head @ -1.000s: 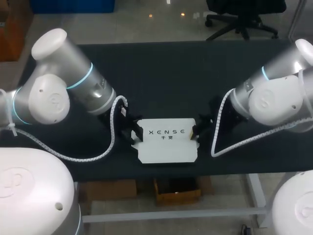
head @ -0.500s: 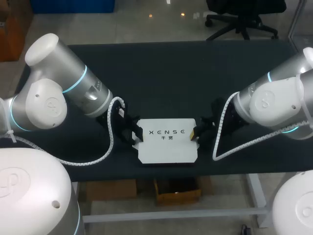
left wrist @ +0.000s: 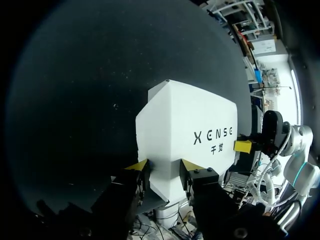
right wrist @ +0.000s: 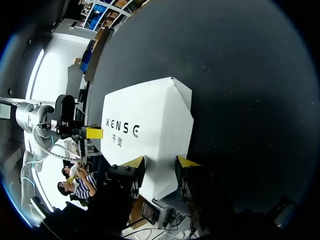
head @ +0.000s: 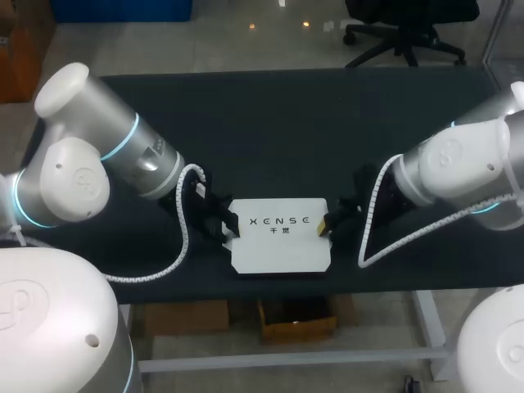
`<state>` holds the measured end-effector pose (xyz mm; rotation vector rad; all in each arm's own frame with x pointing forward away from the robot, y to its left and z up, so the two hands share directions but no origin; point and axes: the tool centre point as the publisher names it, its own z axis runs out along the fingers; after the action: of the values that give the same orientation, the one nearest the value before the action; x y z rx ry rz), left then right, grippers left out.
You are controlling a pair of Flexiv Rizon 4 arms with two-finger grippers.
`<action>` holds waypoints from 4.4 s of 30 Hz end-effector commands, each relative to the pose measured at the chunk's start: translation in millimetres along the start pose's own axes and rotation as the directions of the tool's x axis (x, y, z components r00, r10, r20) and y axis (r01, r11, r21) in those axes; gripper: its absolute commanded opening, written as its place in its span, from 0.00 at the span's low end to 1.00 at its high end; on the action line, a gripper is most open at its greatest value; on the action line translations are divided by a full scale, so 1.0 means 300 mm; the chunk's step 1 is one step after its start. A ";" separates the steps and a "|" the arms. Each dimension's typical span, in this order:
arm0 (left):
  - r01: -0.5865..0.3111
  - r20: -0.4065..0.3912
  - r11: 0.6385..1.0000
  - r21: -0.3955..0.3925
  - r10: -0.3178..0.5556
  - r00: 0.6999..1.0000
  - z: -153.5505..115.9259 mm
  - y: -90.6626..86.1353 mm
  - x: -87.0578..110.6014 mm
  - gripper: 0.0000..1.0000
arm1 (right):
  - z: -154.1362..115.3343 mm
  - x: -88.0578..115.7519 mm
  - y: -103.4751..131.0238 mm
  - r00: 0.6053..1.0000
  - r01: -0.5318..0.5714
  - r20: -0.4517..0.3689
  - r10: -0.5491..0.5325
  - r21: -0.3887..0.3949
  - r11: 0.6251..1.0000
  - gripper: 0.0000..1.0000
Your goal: Assemble the packaging by folding the flat box into shape, placing the metal phone stand inside, and closing the box properly
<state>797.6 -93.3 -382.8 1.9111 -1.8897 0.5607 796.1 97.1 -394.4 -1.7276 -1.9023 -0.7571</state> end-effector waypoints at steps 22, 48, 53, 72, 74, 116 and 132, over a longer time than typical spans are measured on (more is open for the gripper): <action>-0.002 -0.084 1.000 0.023 0.004 0.996 0.028 0.019 0.012 0.39 | 0.012 0.006 0.020 0.990 0.003 -0.142 -0.003 0.001 1.000 0.37; 0.036 -0.093 0.999 -0.007 -0.037 0.995 -0.012 -0.007 0.039 0.40 | 0.011 0.036 0.028 0.993 -0.017 -0.115 0.022 0.039 0.999 0.37; 0.046 -0.086 0.999 -0.011 -0.046 0.995 -0.018 -0.011 0.044 0.39 | 0.008 0.034 0.030 0.994 -0.030 -0.107 0.036 0.053 0.998 0.37; 0.091 -0.100 0.993 -0.069 -0.097 0.990 -0.029 -0.040 0.060 0.38 | -0.002 0.040 0.048 0.994 -0.047 -0.092 0.055 0.081 0.996 0.36; 0.093 -0.100 0.993 -0.071 -0.100 0.990 -0.031 -0.041 0.063 0.38 | -0.002 0.041 0.048 0.994 -0.048 -0.092 0.055 0.083 0.995 0.36; 0.160 -0.124 0.967 -0.198 -0.186 0.975 -0.073 -0.087 0.084 0.38 | -0.040 0.088 0.068 0.993 -0.104 -0.038 0.111 0.146 0.984 0.36; 0.183 -0.119 0.953 -0.241 -0.216 0.969 -0.093 -0.102 0.098 0.38 | -0.050 0.098 0.079 0.992 -0.118 -0.030 0.124 0.166 0.979 0.36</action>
<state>824.9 -99.3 -344.6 1.8306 -1.5710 0.4030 812.4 109.0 -364.3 -1.7055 -1.7644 -0.5814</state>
